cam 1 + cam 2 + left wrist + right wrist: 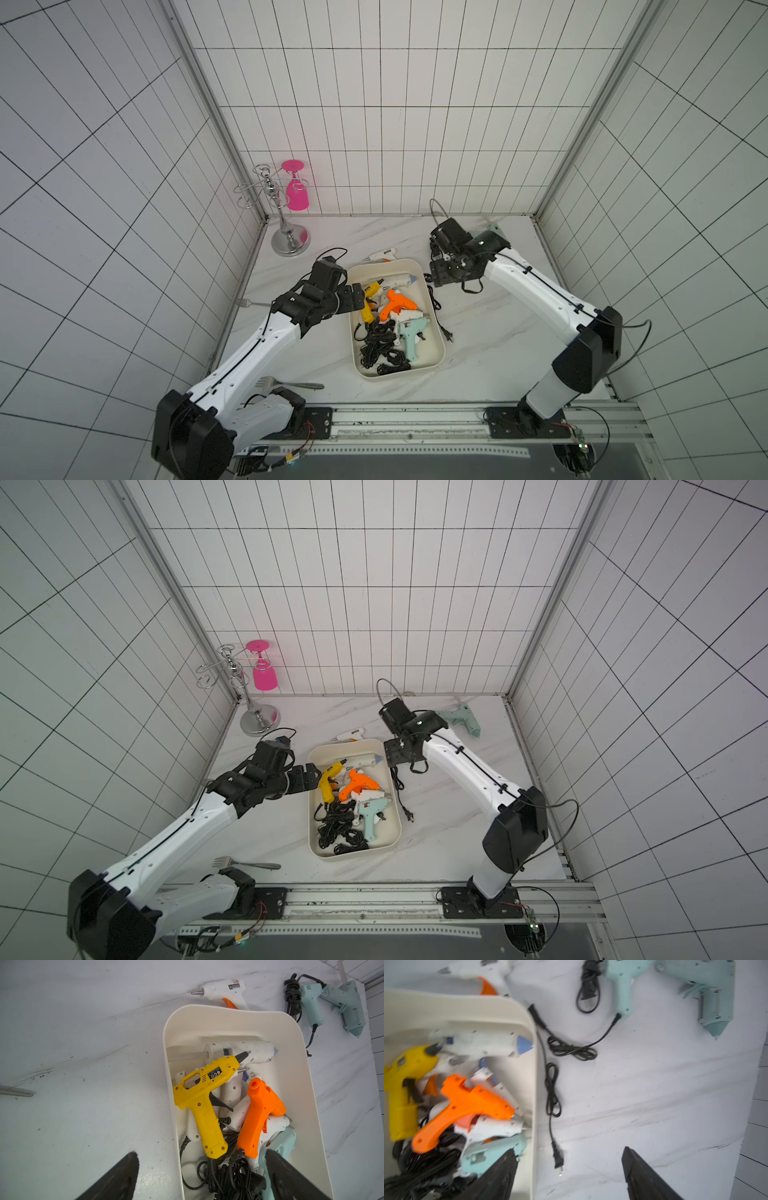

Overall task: Put the hot melt glue gun into the storage box
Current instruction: Pick up the hot melt adhesive gun from the center of the board.

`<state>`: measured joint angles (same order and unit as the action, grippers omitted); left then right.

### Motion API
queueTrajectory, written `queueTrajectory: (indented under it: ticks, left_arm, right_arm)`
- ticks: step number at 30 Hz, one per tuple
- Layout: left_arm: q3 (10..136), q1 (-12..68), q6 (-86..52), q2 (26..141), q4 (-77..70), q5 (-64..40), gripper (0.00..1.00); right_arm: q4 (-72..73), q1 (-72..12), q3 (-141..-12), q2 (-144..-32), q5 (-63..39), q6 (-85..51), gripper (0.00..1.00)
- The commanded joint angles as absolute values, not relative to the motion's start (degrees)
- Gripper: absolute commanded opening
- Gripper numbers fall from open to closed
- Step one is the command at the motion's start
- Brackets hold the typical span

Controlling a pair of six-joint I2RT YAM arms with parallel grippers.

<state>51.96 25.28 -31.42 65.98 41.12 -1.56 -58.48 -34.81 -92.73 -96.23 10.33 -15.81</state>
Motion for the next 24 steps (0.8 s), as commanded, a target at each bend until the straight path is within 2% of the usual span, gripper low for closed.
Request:
queueTrajectory:
  ticks: [1, 6, 10, 12, 24]
  left_arm:
    - [56.3, 25.1, -29.8, 69.0, 42.4, -1.8, 0.96]
    - [61.7, 24.9, -29.2, 74.9, 44.7, -0.2, 0.95]
    - [65.8, 24.8, -28.2, 78.7, 48.1, 2.6, 0.95]
    - [66.8, 24.6, -28.1, 79.9, 49.0, 3.7, 0.95]
    - [70.3, 23.5, -25.9, 85.1, 52.1, 6.9, 0.96]
  right_arm:
    - [-54.0, -26.4, -96.5, -103.4, 2.2, -0.7, 0.83]
    - [-54.2, -18.6, -110.5, -119.5, -2.8, 4.2, 0.84]
    - [-54.5, -15.7, -119.3, -129.4, -7.3, 5.8, 0.84]
    - [-54.2, -14.6, -121.7, -132.7, -10.3, 6.7, 0.83]
    - [-55.6, -14.8, -133.5, -145.8, -7.9, 7.3, 0.75]
